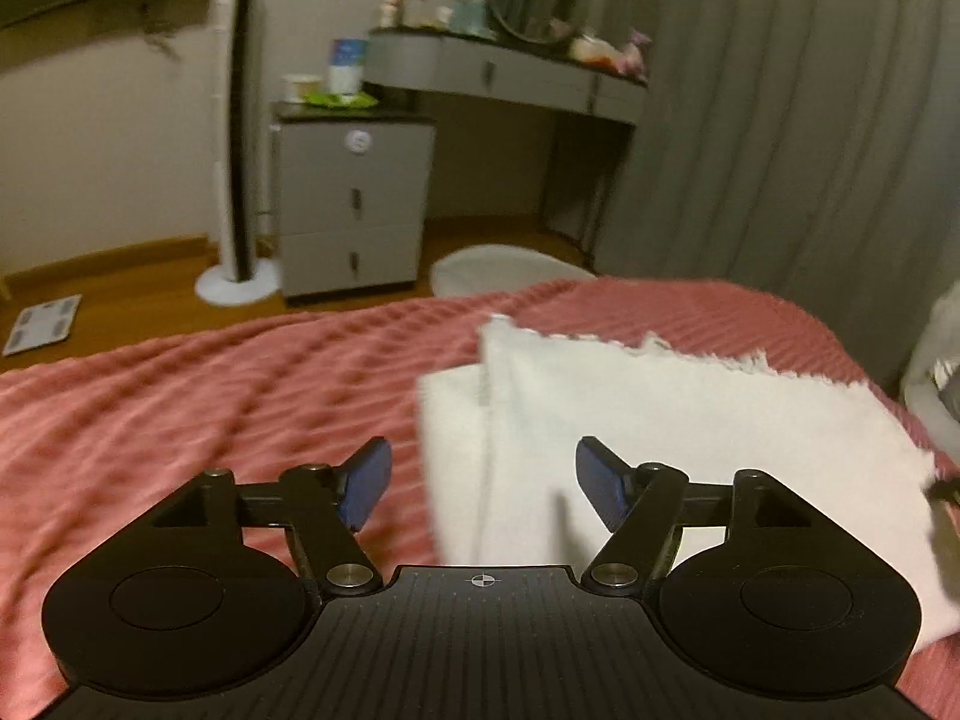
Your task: Fold small clothes
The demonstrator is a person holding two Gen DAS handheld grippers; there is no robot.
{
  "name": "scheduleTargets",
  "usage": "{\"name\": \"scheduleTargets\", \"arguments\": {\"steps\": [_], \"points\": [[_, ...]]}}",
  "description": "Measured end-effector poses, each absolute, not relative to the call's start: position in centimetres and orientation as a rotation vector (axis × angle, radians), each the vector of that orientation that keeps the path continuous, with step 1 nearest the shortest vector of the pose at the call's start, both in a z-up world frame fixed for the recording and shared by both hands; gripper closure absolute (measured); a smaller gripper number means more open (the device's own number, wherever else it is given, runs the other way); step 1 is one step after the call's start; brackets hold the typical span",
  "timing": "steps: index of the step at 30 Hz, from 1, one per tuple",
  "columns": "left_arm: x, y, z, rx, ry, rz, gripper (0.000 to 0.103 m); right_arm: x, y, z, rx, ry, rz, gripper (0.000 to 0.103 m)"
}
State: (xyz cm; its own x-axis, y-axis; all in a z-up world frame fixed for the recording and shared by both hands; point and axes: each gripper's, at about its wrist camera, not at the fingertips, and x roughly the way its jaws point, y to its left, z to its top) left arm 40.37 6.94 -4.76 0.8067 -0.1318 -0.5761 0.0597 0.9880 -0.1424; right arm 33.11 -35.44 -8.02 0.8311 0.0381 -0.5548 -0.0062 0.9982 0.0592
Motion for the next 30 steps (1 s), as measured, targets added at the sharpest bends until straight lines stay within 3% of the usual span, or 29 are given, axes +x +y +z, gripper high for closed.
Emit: {"name": "scheduleTargets", "arguments": {"steps": [5, 7, 9, 10, 11, 12, 14, 19, 20, 21, 22, 23, 25, 30], "points": [[44.3, 4.6, -7.1, -0.025, 0.659, -0.098, 0.027, 39.4, -34.5, -8.3, 0.041, 0.625, -0.001, 0.064], [45.6, 4.1, -7.8, -0.004, 0.670, -0.087, 0.032, 41.0, -34.5, -8.9, 0.031, 0.642, -0.014, 0.064], [46.6, 4.0, -8.4, 0.000, 0.675, -0.085, 0.053, 41.9, -34.8, -9.4, 0.058, 0.661, 0.000, 0.070], [47.0, 3.9, -8.5, -0.002, 0.671, -0.087, 0.060, 42.2, -34.8, -9.5, 0.071, 0.660, 0.016, 0.080], [47.3, 3.8, -8.5, 0.001, 0.658, -0.087, 0.080, 42.4, -34.8, -9.5, 0.070, 0.649, 0.030, 0.093], [47.5, 3.7, -8.3, 0.012, 0.645, -0.084, 0.090, 42.4, -34.5, -9.4, 0.048, 0.634, 0.027, 0.097], [48.2, 3.2, -8.1, 0.041, 0.620, -0.071, 0.092, 42.3, -33.9, -8.9, -0.025, 0.581, 0.006, 0.097], [49.3, 2.3, -8.0, 0.070, 0.614, 0.016, 0.087, 43.1, -32.8, -9.0, -0.161, 0.527, -0.113, 0.097], [49.1, 2.3, -7.9, 0.066, 0.624, 0.008, 0.080, 43.6, -32.5, -9.7, -0.187, 0.562, -0.131, 0.096], [48.6, 2.4, -7.8, 0.053, 0.631, -0.006, 0.062, 44.0, -32.2, -10.4, -0.214, 0.610, -0.139, 0.095], [48.0, 2.6, -7.5, 0.038, 0.630, -0.019, 0.052, 44.1, -31.9, -10.7, -0.230, 0.636, -0.133, 0.093], [47.0, 2.8, -7.3, 0.024, 0.614, -0.031, 0.043, 43.5, -31.7, -10.3, -0.233, 0.608, -0.142, 0.081], [45.4, 2.7, -6.9, 0.033, 0.606, -0.075, 0.043, 41.5, -31.3, -9.0, -0.205, 0.527, -0.131, 0.076], [42.5, 1.9, -6.9, 0.067, 0.629, -0.113, 0.036, 34.9, -28.7, -7.6, -0.128, 0.456, 0.115, 0.077]]}}
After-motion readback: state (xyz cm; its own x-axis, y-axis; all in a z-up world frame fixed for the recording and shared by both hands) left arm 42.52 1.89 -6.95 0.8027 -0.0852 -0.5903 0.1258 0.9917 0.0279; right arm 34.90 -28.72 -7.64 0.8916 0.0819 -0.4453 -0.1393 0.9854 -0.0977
